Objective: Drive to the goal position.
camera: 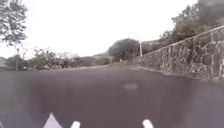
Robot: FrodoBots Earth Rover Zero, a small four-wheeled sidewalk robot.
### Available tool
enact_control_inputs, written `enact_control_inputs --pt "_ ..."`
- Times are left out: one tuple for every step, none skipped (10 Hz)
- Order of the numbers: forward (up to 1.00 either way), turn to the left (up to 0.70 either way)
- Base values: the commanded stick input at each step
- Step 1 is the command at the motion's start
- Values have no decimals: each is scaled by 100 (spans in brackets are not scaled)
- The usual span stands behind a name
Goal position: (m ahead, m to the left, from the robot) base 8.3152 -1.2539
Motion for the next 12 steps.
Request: enact_control_inputs --pt "50 0" --pt "50 0" --pt "50 0" --pt "50 0" --pt "50 0" --pt "50 0" --pt "50 0" --pt "50 0" --pt "50 -15" --pt "50 -50" --pt "50 -50" --pt "50 -50"
